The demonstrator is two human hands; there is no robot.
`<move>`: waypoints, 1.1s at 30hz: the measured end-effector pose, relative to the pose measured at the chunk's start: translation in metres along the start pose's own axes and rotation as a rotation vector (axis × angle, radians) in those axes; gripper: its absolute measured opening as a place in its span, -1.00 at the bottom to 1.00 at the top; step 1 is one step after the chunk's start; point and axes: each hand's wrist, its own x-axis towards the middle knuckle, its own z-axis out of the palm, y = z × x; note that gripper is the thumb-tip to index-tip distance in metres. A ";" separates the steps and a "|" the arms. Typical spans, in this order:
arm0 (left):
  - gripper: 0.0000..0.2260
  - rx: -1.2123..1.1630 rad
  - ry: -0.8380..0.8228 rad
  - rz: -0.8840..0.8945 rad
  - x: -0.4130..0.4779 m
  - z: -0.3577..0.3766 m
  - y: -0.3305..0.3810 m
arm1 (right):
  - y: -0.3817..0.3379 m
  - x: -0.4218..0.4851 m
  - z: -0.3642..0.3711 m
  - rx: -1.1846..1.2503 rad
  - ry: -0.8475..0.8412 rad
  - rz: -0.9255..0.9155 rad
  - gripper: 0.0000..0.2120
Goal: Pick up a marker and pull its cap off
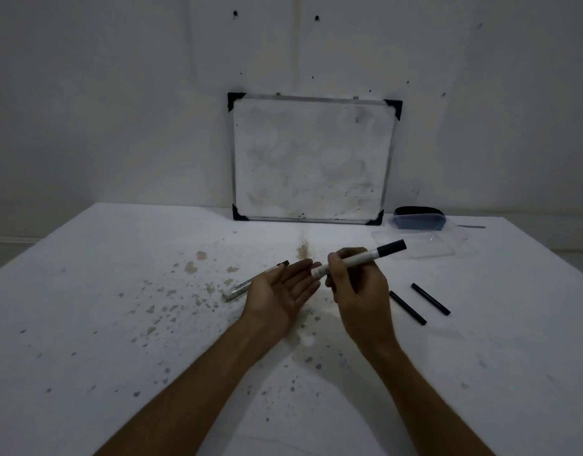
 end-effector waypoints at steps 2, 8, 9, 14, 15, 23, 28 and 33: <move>-0.55 -0.096 -0.045 -0.078 -0.002 0.000 0.001 | 0.001 -0.012 0.010 -0.115 -0.095 -0.165 -0.91; -0.53 -0.086 -0.087 -0.120 -0.003 -0.002 0.004 | 0.029 -0.026 0.032 -0.586 -0.163 -0.123 -0.60; -0.53 -0.100 -0.093 -0.122 -0.003 -0.002 0.006 | 0.028 -0.024 0.032 -0.535 -0.125 -0.116 -0.56; -0.52 -0.125 -0.105 -0.155 0.000 -0.003 0.002 | 0.027 -0.022 0.028 -0.435 -0.082 -0.146 -0.54; -0.53 -0.104 -0.107 -0.160 -0.001 -0.003 0.001 | 0.028 -0.024 0.030 -0.500 -0.112 -0.150 -0.58; -0.54 0.074 -0.028 -0.138 -0.005 0.004 0.002 | 0.022 -0.014 0.025 -0.311 0.079 0.030 -0.80; -0.63 0.240 -0.021 -0.061 -0.004 0.008 -0.002 | 0.022 -0.007 0.016 -0.194 0.163 0.144 -0.85; -0.81 0.447 -0.013 0.087 0.003 0.005 -0.008 | 0.023 0.002 0.004 -0.167 0.182 0.236 -0.67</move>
